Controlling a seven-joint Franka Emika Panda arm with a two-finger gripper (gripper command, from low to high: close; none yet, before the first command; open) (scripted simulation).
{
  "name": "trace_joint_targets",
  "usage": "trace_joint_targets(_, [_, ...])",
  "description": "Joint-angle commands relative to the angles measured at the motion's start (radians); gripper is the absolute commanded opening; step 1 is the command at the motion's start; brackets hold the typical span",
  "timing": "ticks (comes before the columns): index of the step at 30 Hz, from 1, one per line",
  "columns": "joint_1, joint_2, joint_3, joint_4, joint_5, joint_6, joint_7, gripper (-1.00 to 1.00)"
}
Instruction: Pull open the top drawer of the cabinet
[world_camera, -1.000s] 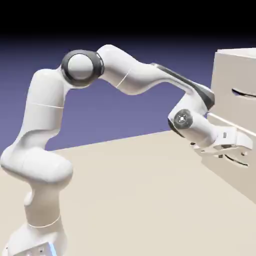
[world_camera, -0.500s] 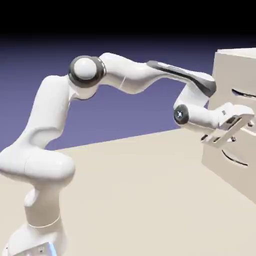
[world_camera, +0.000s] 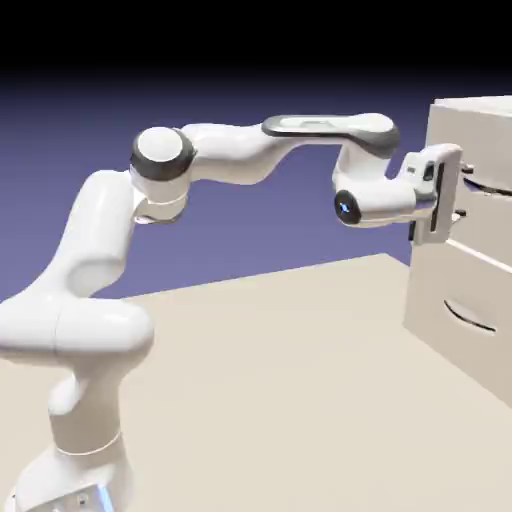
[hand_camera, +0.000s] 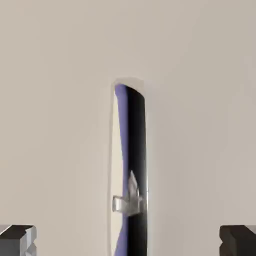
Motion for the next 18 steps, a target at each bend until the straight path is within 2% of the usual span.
trace_joint_targets(1, [-0.026,0.012,0.013,0.036,-0.007,0.012,0.014,0.00])
trace_joint_targets(6, [-0.151,0.072,0.077,0.210,-0.041,0.067,0.083,0.00])
trace_joint_targets(7, [-0.151,0.072,0.077,0.210,-0.041,0.067,0.083,-1.00])
trace_joint_targets(18, [0.120,-0.037,-0.074,-0.152,0.020,-0.049,-0.036,-1.00])
